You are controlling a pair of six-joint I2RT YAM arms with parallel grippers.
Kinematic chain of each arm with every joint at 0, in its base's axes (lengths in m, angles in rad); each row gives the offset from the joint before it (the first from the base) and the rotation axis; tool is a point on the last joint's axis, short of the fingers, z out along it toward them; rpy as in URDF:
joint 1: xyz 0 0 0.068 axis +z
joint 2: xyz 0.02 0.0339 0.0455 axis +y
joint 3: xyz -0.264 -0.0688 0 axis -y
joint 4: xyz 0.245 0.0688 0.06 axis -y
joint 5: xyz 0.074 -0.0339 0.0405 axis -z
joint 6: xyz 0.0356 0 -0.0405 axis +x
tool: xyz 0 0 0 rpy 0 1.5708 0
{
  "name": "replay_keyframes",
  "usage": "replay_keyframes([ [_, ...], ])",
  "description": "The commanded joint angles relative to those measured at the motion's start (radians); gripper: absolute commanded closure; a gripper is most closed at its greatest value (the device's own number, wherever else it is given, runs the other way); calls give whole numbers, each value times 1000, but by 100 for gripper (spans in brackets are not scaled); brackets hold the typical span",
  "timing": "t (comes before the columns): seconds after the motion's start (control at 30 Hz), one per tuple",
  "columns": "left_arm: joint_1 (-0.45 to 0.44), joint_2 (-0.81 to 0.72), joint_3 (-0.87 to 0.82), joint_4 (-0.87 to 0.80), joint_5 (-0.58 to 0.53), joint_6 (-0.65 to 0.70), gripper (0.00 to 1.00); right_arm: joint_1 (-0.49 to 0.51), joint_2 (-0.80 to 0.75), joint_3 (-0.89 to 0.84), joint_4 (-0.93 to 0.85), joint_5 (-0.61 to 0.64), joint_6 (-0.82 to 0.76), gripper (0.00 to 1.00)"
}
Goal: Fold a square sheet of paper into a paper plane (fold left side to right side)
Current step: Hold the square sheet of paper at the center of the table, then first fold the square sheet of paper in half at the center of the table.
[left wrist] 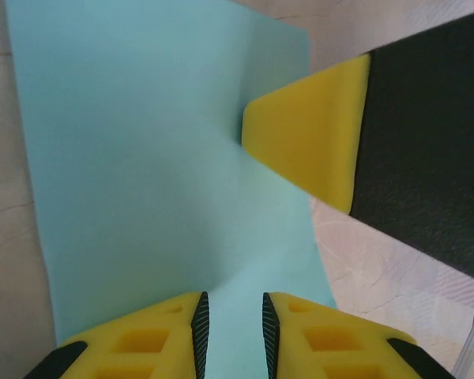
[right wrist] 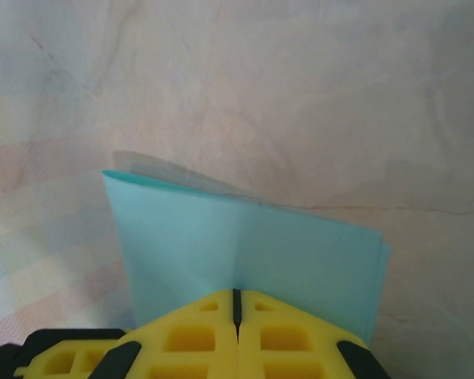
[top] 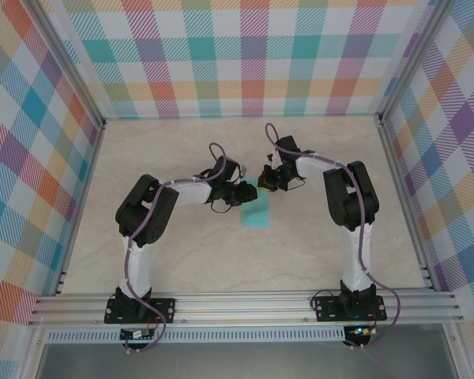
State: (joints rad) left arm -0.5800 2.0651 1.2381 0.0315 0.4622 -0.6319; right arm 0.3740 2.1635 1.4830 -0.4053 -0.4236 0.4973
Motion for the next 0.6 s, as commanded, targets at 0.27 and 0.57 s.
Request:
replay_keyframes([
  [0.27, -14, -41, -52, -31, 46, 105, 72, 12, 52, 26, -151, 89, -14, 100],
  [0.57, -17, -88, -134, -19, 81, 157, 74, 14, 52, 29, -161, 97, -19, 100],
])
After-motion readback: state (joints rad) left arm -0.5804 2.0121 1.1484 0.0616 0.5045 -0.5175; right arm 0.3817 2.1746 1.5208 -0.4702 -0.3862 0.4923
